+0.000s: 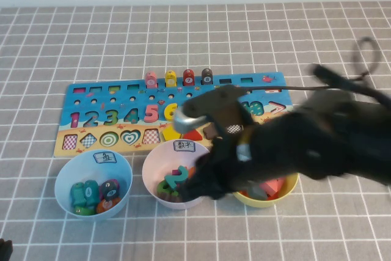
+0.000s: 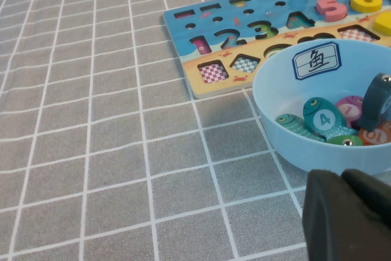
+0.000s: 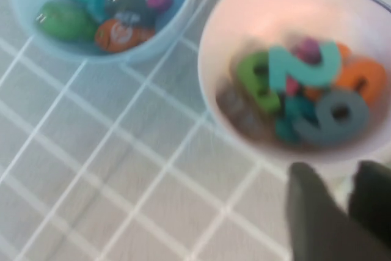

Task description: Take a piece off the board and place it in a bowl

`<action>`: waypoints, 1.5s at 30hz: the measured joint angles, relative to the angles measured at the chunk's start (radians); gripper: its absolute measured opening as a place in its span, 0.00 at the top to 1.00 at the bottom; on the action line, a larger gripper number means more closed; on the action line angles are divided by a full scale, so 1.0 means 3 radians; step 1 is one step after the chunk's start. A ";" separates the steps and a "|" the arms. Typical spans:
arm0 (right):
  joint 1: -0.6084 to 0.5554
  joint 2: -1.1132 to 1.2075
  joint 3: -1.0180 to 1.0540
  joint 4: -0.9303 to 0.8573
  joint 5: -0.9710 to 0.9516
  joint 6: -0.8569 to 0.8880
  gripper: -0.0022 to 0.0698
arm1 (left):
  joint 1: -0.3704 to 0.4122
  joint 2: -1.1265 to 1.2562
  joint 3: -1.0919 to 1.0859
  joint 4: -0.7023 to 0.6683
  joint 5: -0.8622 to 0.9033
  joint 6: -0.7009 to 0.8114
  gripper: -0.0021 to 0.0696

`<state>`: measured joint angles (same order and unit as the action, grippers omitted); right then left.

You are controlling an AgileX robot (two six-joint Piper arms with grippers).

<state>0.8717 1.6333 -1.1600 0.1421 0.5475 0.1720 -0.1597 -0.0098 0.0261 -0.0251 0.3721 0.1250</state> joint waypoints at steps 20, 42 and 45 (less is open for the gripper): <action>0.0026 -0.1553 0.1107 -0.0008 0.0955 -0.0112 0.99 | 0.0000 0.0000 0.0000 0.0000 0.0000 0.0000 0.98; -0.0665 -0.2351 0.1964 0.0057 -0.0130 -0.0734 0.99 | 0.0000 0.0000 0.0000 0.0000 0.0000 0.0000 0.98; -0.1090 -0.2744 0.2399 0.0065 -0.0501 -0.0833 0.99 | 0.0000 0.0000 0.0000 0.0000 0.0000 0.0000 0.98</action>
<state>0.5447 0.8102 -0.4403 0.1615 0.3971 -0.0777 -0.1597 -0.0098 0.0261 -0.0251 0.3721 0.1250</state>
